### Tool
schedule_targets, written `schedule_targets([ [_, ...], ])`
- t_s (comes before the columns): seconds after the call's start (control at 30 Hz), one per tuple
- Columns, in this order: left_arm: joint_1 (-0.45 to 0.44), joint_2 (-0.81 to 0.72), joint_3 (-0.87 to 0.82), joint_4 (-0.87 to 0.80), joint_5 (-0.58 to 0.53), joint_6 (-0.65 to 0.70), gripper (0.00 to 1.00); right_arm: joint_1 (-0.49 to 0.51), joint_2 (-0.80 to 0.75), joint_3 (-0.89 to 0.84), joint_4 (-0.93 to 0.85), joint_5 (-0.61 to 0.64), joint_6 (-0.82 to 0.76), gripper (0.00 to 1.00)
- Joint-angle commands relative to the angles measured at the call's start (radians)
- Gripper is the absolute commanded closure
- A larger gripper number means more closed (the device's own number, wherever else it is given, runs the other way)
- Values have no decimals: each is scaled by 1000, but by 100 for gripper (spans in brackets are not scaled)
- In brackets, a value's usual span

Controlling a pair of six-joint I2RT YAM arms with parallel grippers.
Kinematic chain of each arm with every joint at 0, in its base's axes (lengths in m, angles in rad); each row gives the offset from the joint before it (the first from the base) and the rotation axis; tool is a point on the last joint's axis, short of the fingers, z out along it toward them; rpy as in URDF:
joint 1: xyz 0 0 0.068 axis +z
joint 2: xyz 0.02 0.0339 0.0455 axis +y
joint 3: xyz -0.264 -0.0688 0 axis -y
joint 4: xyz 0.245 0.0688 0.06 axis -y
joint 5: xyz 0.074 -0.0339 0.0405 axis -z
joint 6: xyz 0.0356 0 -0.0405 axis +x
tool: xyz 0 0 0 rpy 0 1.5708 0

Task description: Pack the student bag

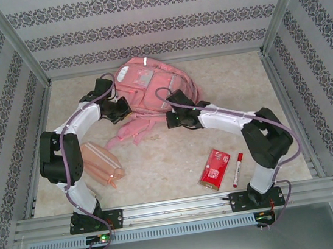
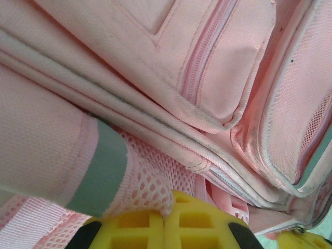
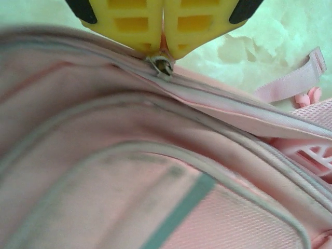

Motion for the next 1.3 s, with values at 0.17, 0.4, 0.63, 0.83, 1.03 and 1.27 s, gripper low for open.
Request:
schedule_targets([
  [0.17, 124, 106, 200, -2, -101, 205, 100, -186, -126, -165, -111, -99, -136, 100],
  [0.4, 141, 329, 603, -201, -67, 248, 80, -162, -105, -132, -56, -426, -162, 89],
  [0.63, 129, 97, 277, -158, -67, 76, 46, 14, -40, 26, -15, -316, 111, 61],
  [0.83, 48, -63, -35, -35, -5, -97, 45, 74, 84, 129, 8, -278, 389, 50],
  [1.03, -37, -48, -101, 104, -57, -201, 43, 103, 195, 232, -34, -229, 418, 48],
  [1.27, -65, 65, -90, 184, -107, -274, 43, 166, 268, 326, -69, -47, 434, 56],
])
